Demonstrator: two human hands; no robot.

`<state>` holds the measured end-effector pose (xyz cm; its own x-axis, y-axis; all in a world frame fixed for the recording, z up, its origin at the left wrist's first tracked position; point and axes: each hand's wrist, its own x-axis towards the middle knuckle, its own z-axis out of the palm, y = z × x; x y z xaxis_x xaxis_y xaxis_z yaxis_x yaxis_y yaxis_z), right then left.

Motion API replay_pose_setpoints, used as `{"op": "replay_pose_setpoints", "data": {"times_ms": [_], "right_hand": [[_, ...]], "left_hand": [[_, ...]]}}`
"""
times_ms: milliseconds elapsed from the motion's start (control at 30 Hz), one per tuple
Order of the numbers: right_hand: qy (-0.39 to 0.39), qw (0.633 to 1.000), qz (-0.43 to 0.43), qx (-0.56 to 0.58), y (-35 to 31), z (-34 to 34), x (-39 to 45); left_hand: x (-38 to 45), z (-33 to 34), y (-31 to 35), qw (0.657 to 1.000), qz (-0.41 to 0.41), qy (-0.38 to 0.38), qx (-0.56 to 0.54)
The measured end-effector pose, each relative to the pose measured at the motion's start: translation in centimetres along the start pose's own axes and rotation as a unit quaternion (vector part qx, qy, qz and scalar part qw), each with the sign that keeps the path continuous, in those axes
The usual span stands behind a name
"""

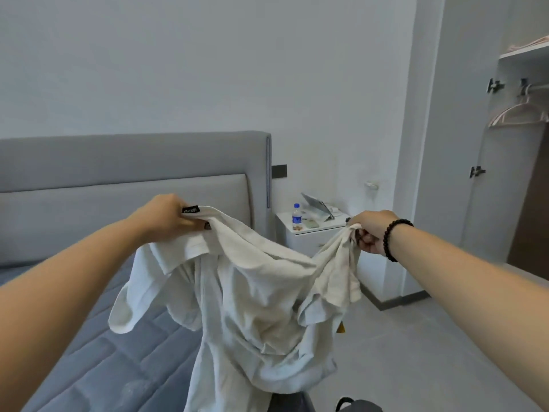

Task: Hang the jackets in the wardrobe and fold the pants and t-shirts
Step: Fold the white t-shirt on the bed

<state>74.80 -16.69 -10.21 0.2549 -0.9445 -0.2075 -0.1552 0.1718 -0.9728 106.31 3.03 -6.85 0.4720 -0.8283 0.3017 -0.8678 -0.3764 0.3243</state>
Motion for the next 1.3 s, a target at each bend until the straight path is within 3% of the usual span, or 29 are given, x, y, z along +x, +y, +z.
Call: {"op": "replay_pose_setpoints", "data": {"times_ms": [167,333,533,667,867,1000,1067,1133,1200,1233,1267,1300], "right_hand": [[-0.012,1.0,-0.025,0.01,0.8,1.4,0.4],[-0.141,0.983,-0.079,-0.085,3.1,5.4,-1.4],[-0.267,0.905,-0.215,-0.252,6.9,10.7,-2.9],[-0.189,0.878,-0.273,-0.346,7.8,11.6,-1.7],[-0.118,0.909,-0.265,-0.3,6.1,9.4,1.1],[-0.17,0.907,-0.266,-0.279,5.5,8.7,1.4],[-0.216,0.894,-0.283,-0.272,5.2,8.4,1.4],[-0.229,0.84,-0.325,-0.369,5.0,8.2,1.5],[-0.206,0.718,-0.367,-0.554,4.7,8.5,2.2],[-0.199,0.655,-0.378,-0.623,4.6,8.7,2.8],[-0.196,0.616,-0.387,-0.658,4.3,8.7,3.5],[-0.191,0.606,-0.391,-0.666,3.9,8.6,4.2]], "left_hand": [[-0.8,0.2,-2.3,0.996,-0.072,0.026,-0.049],[-1.4,2.5,-0.1,0.99,-0.048,0.009,-0.135],[-0.8,5.8,3.8,0.971,0.011,-0.029,-0.236],[-0.2,7.2,3.7,0.955,0.016,-0.063,-0.289],[-0.3,10.3,1.0,0.913,-0.035,-0.164,-0.373],[-0.8,11.2,1.7,0.902,-0.014,-0.206,-0.38],[-1.0,11.2,1.8,0.92,0.047,-0.258,-0.292],[-1.1,11.9,1.8,0.927,0.063,-0.33,-0.167],[-0.6,13.7,1.9,0.929,0.053,-0.367,-0.018],[-0.3,14.6,1.9,0.927,0.049,-0.37,0.041],[0.3,15.6,1.9,0.932,0.044,-0.354,0.07],[0.8,16.4,1.8,0.943,0.042,-0.322,0.071]]}}
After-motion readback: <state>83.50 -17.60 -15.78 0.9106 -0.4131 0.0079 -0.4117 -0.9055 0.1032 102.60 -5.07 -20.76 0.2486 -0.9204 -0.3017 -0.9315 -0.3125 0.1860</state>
